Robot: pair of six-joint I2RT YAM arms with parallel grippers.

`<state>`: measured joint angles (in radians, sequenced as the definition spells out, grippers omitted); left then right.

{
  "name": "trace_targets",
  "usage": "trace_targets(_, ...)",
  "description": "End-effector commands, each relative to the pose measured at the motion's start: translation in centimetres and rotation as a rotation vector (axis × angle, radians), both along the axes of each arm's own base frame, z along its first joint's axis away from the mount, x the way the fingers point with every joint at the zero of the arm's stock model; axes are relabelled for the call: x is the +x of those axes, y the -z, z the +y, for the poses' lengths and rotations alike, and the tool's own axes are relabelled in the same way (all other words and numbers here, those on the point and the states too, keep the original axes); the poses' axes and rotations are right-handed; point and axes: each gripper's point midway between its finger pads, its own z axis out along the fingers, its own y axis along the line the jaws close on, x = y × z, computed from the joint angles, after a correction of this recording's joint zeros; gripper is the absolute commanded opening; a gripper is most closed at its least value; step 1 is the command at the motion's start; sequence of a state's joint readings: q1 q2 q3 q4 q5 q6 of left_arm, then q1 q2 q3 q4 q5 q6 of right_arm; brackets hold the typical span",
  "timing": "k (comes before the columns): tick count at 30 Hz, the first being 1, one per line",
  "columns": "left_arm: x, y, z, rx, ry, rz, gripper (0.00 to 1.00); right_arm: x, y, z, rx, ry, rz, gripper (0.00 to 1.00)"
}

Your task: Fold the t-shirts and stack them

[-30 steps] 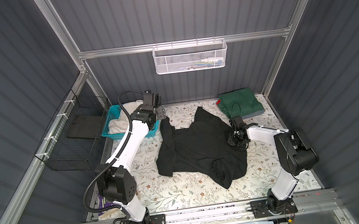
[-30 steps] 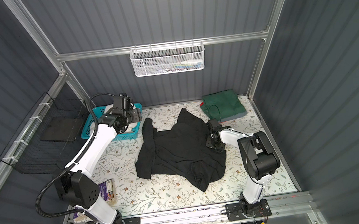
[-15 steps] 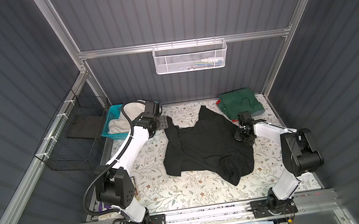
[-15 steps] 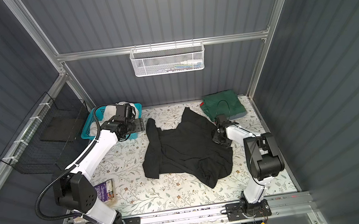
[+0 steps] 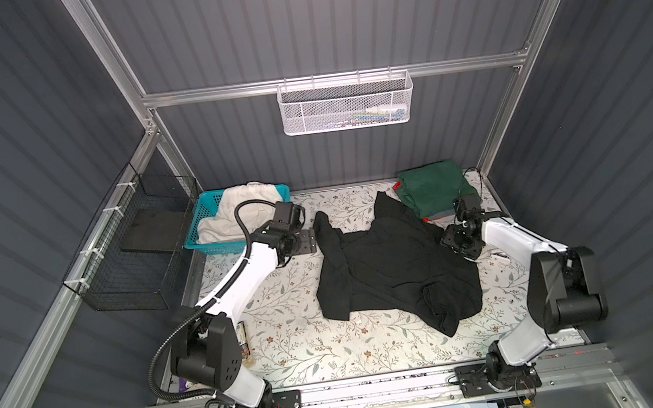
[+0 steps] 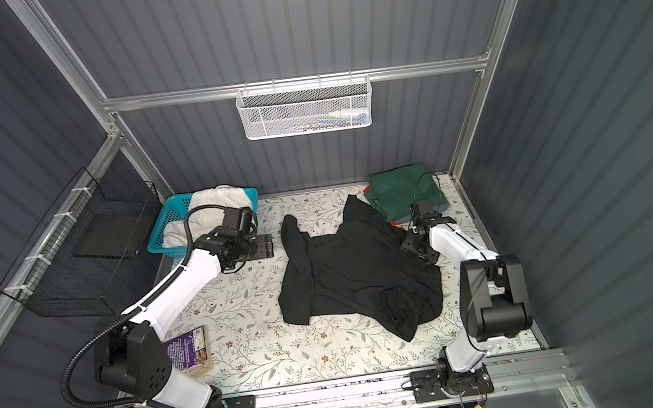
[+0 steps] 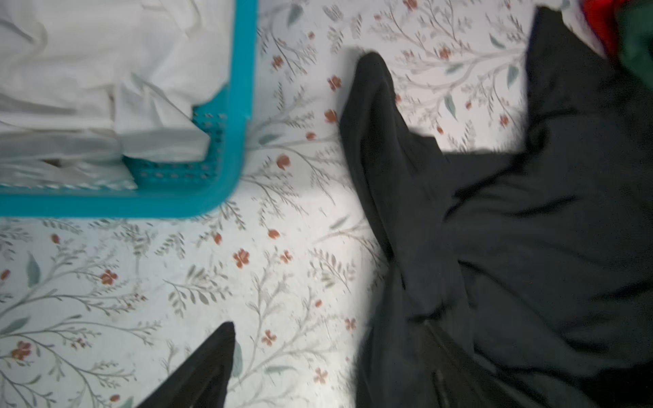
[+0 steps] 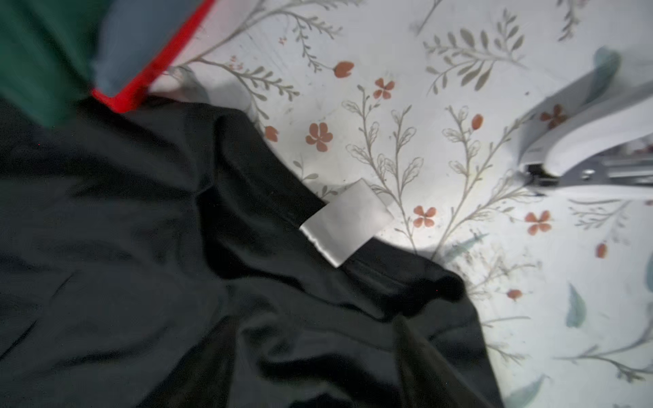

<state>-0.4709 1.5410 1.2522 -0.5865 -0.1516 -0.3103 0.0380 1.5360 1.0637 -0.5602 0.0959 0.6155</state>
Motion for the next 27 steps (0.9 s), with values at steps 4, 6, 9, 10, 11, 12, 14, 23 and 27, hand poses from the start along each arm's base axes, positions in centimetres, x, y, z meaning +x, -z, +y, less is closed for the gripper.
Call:
trace_targets(4,-7.0,2.1,-4.0,-0.133,0.115,0.102,0.82,-6.8,-2.5,4.1,0.040,-0.145,0.015,0.73)
trace_targets(6,-8.6,3.3,-4.7,-0.148,0.145,0.128,0.81,-9.4,-1.9,5.8,0.058,-0.188,0.036,0.70)
trace_targets(9,-10.9,5.0,-6.7,-0.188,0.230,0.178,0.80,-13.0,-0.4,7.6,0.109,-0.216,0.072,0.65)
trace_targets(10,-11.5,5.5,-7.3,-0.187,0.255,0.192,0.79,-14.1,0.2,8.0,0.117,-0.223,0.083,0.64)
trace_targets(11,-12.2,5.8,-7.8,-0.178,0.279,0.199,0.79,-14.8,0.5,8.4,0.130,-0.227,0.085,0.64)
trace_targets(12,-12.8,6.2,-8.3,-0.168,0.303,0.204,0.80,-15.5,1.1,8.8,0.146,-0.239,0.088,0.64)
trace_targets(14,-13.5,7.1,-8.9,-0.161,0.322,0.222,0.80,-16.7,2.3,9.3,0.161,-0.251,0.110,0.64)
trace_targets(23,-14.9,12.5,-8.7,-0.092,0.295,0.309,0.75,-18.4,6.3,9.3,0.114,-0.249,0.202,0.56)
trace_targets(27,-14.9,13.5,-7.7,-0.034,0.265,0.329,0.55,-18.1,6.2,8.9,0.084,-0.242,0.213,0.26)
